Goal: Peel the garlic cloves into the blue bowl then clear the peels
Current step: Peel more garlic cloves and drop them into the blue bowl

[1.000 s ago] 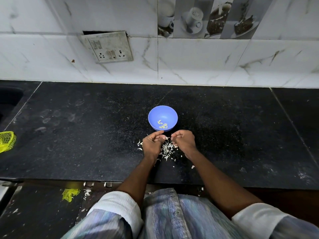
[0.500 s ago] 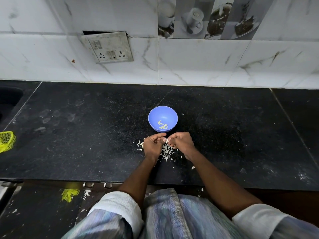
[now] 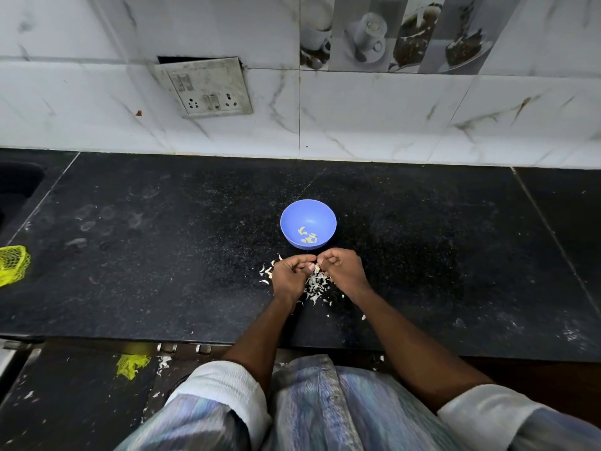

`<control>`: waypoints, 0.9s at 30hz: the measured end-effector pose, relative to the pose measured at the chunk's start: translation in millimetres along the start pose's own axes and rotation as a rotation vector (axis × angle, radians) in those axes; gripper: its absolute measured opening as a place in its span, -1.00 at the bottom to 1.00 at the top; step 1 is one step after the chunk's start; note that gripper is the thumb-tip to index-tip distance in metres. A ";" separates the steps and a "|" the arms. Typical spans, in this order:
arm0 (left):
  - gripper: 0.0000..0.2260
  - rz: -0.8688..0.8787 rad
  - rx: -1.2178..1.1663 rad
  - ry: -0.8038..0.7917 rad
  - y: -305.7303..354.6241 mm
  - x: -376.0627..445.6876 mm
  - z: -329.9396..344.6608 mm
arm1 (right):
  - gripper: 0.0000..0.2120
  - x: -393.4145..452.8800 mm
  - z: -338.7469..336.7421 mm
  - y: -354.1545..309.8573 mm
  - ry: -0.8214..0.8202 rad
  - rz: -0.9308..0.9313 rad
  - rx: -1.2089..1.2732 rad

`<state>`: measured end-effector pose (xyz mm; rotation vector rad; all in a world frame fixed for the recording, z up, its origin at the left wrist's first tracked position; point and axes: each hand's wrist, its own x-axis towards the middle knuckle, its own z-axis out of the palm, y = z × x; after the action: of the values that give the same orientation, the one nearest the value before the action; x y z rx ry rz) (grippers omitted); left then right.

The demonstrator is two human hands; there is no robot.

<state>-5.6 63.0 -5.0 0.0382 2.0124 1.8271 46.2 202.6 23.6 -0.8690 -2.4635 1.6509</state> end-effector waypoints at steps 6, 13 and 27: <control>-0.81 -0.031 -0.035 0.058 2.2 0.7 1.4 | -0.78 9.1 -1.3 3.5 0.154 0.114 -0.002; -0.84 -0.036 0.044 0.162 0.1 1.7 3.2 | -0.90 1.4 -0.4 -0.4 0.008 0.145 0.173; -0.84 -0.413 -0.249 0.233 24.0 -8.9 19.8 | -0.89 -5.8 9.3 4.6 0.025 -0.082 -0.001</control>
<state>2.7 82.3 19.6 -0.6403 1.7493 1.8506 49.8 193.4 17.2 -0.7726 -2.4486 1.6027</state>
